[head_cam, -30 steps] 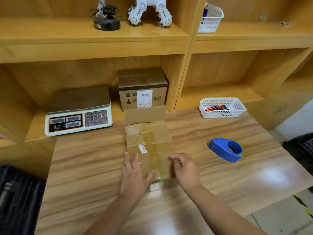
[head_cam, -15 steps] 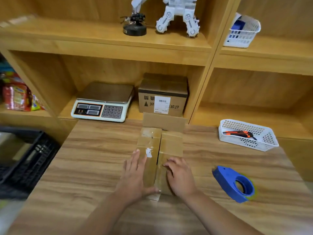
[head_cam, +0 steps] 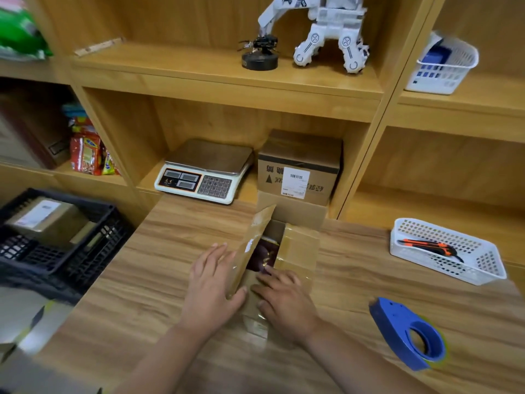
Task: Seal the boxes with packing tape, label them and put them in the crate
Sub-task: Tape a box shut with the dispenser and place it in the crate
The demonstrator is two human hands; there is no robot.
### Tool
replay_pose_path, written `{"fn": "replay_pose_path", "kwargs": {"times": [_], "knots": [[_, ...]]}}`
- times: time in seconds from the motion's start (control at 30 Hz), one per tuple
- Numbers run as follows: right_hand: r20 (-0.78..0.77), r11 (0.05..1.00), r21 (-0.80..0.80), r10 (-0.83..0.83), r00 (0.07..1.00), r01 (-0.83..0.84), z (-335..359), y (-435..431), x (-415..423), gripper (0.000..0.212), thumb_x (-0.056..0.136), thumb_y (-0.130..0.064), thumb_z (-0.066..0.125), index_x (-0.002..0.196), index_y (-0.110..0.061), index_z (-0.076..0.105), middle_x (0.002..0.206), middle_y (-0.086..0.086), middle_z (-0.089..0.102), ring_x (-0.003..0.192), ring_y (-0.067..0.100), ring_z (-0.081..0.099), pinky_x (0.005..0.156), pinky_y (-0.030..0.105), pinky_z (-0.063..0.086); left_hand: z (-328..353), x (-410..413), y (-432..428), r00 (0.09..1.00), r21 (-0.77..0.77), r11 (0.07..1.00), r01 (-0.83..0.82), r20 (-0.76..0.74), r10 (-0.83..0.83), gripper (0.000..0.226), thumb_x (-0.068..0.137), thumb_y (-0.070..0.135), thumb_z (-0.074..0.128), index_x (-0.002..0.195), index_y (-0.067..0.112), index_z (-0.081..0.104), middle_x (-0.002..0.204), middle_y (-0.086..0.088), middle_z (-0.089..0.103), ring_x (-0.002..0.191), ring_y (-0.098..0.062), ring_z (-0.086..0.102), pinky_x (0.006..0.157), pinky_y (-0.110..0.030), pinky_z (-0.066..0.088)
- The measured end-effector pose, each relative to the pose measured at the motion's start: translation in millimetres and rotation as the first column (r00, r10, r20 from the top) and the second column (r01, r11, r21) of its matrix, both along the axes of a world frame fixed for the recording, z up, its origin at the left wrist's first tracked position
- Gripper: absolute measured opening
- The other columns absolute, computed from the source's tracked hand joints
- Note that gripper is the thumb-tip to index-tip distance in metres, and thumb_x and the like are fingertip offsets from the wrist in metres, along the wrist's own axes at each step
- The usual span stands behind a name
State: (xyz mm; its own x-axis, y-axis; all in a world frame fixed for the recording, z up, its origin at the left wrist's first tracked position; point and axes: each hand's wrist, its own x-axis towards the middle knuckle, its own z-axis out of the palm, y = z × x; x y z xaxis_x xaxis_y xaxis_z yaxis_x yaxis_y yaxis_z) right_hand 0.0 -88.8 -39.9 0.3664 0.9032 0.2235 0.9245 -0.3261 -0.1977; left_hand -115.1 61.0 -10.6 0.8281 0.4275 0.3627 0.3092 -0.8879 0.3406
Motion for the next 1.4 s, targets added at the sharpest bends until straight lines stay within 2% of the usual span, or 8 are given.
{"fn": "replay_pose_path", "kwargs": {"times": [0.43,0.63,0.77,0.83,1.03,1.2,1.3,1.4], "knots": [[0.009,0.984,0.176,0.022,1.0,-0.023,27.3,-22.0,4.6,0.024,0.092,-0.037,0.047,0.096,-0.029,0.069,0.111,-0.015,0.064,0.124,0.009,0.047,0.112,0.036,0.024,1.0,-2.2,25.8,0.997,0.051,0.998,0.022,0.072,-0.026,0.058,0.065,0.005,0.058,0.122,0.015,0.05,0.131,-0.008,0.054,0.118,-0.023,0.042,0.098,-0.038,0.036],[-0.033,0.911,0.399,-0.101,0.994,0.106,39.4,-48.5,9.9,0.042,0.098,-0.038,0.04,0.081,-0.018,0.072,0.099,-0.007,0.07,0.115,0.009,0.056,0.109,0.03,0.035,1.5,-6.4,43.3,0.99,-0.017,1.0,-0.013,0.137,0.015,0.05,0.073,0.021,0.036,0.113,0.011,0.064,0.127,-0.009,0.057,0.117,-0.026,0.043,0.096,-0.041,0.038],[0.123,0.901,0.348,-0.319,0.94,0.26,54.8,-56.9,13.7,0.061,0.099,-0.045,0.03,0.059,-0.017,0.065,0.068,-0.003,0.069,0.079,0.014,0.067,0.072,0.028,0.052,0.0,-13.6,55.9,0.994,-0.062,0.993,-0.099,0.042,0.101,0.046,0.072,0.025,0.044,0.113,0.018,0.065,0.129,-0.01,0.054,0.12,-0.03,0.04,0.096,-0.05,0.041],[0.213,0.877,0.185,-0.476,0.853,0.443,74.4,-51.9,19.4,0.055,0.093,-0.049,0.037,0.053,-0.02,0.059,0.055,-0.003,0.058,0.055,0.017,0.06,0.04,0.022,0.031,-1.1,-14.6,60.0,0.992,-0.075,0.989,-0.129,-0.017,0.128,0.044,0.071,0.019,0.055,0.114,0.02,0.065,0.13,-0.01,0.054,0.122,-0.031,0.039,0.096,-0.052,0.041],[0.318,0.726,-0.331,-0.515,0.796,0.602,101.3,-13.3,38.8,0.053,0.097,-0.04,0.039,0.145,-0.019,0.027,0.095,0.001,0.067,0.084,0.023,0.065,0.054,0.025,0.036,-2.1,-20.4,69.8,0.991,-0.041,0.991,-0.125,-0.062,0.122,0.048,0.068,0.028,0.048,0.113,0.022,0.066,0.122,-0.007,0.061,0.12,-0.022,0.035,0.091,-0.049,0.045],[0.294,0.757,-0.286,-0.514,0.806,0.588,94.5,17.5,58.6,0.087,0.091,-0.037,0.053,0.15,-0.019,-0.009,0.139,0.012,0.037,0.123,0.03,0.043,0.097,0.038,0.041,-4.4,-21.6,75.2,0.989,-0.029,0.994,-0.101,-0.111,0.098,0.047,0.069,0.028,0.054,0.115,0.023,0.064,0.12,-0.005,0.062,0.118,-0.022,0.037,0.09,-0.046,0.046],[0.282,0.739,-0.372,-0.486,0.827,0.561,98.1,30.1,66.9,0.083,0.09,-0.044,0.054,0.151,-0.017,0.005,0.154,0.008,0.016,0.131,0.029,0.031,0.104,0.04,0.033,-4.0,-20.4,76.6,0.992,-0.037,0.997,-0.066,-0.111,0.061,0.048,0.068,0.02,0.07,0.116,0.022,0.063,0.118,-0.006,0.062,0.11,-0.023,0.042,0.086,-0.042,0.049],[0.274,0.771,-0.369,-0.444,0.853,0.519,99.0,38.2,73.9,0.059,0.09,-0.047,0.049,0.14,-0.019,0.037,0.138,0.0,0.045,0.124,0.023,0.035,0.102,0.04,0.027,-3.8,-19.1,77.8,0.996,-0.043,0.998,-0.053,-0.075,0.05,0.047,0.067,0.019,0.067,0.114,0.02,0.064,0.115,-0.004,0.062,0.108,-0.021,0.043,0.084,-0.04,0.051]]}}
